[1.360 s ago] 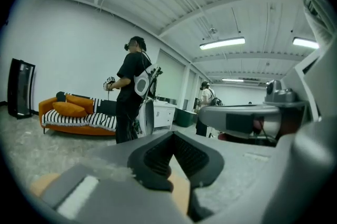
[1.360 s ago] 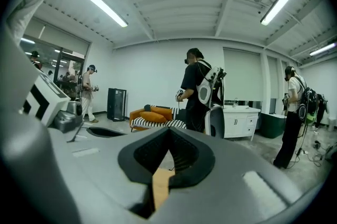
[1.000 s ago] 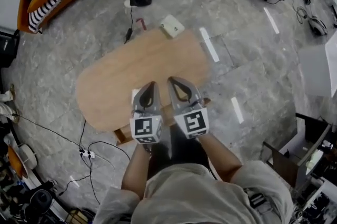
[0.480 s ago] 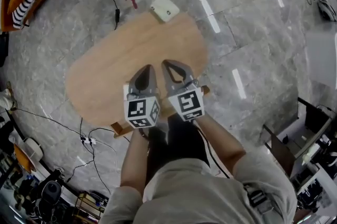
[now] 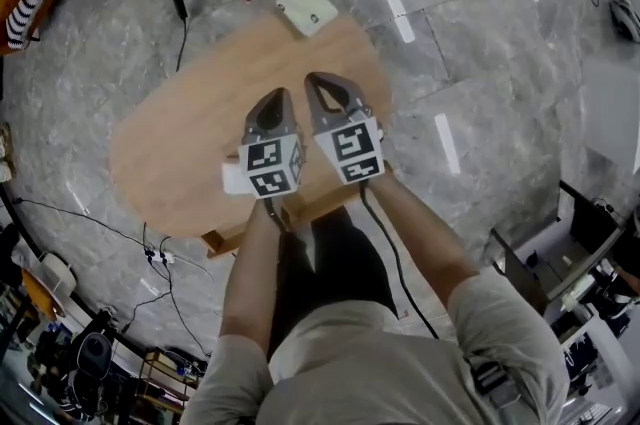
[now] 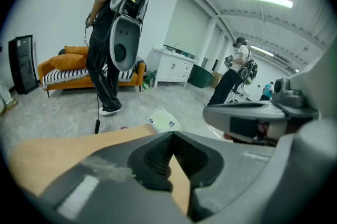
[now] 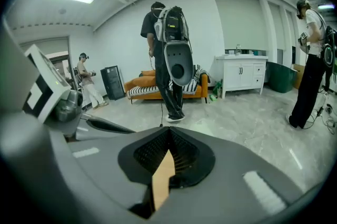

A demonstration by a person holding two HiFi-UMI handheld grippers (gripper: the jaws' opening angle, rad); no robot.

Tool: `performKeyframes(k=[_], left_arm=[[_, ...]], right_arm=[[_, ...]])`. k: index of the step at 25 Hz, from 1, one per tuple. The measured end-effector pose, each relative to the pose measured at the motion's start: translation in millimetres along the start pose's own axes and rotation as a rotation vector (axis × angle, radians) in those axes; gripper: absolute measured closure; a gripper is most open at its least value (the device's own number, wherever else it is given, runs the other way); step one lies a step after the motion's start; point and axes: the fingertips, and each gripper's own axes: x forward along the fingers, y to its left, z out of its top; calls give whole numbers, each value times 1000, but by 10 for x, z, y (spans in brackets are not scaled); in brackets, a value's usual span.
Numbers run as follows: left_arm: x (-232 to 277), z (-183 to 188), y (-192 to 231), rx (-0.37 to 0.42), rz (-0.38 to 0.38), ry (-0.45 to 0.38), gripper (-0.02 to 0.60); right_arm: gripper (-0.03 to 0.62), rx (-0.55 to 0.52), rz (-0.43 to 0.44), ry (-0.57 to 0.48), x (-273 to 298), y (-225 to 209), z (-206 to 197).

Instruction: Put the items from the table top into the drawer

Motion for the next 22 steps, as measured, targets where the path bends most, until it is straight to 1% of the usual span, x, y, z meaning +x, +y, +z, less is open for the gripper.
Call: performKeyframes(k=[2, 6, 7, 8, 9, 11, 14, 18, 21, 22], left_arm=[[105, -28, 27, -5, 0, 2, 561], [306, -110, 72, 11, -3, 28, 561], [344, -137, 81, 12, -2, 36, 561], [372, -164, 92, 12, -1, 44, 561], [391, -188, 104, 8, 1, 51, 561], [395, -226, 128, -5, 3, 63, 561], [371, -249, 158, -11, 2, 73, 561], [374, -304, 257, -32, 19, 72, 561], [344, -351, 274, -47, 27, 75, 561], [328, -375, 268, -49, 27, 80, 561]], right_arm=[[587, 12, -21, 20, 95, -124, -89], [584, 23, -108, 55, 372, -451, -225], [516, 33, -113, 73, 467, -531, -268], [397, 38, -112, 104, 574, -610, -336], [379, 31, -112, 144, 684, -690, -414], [379, -21, -120, 207, 881, -844, -530], [385, -114, -126, 250, 1127, -1015, -592], [404, -156, -136, 315, 1373, -1191, -688], [412, -186, -124, 368, 1521, -1248, -779], [430, -199, -121, 386, 1569, -1272, -823]])
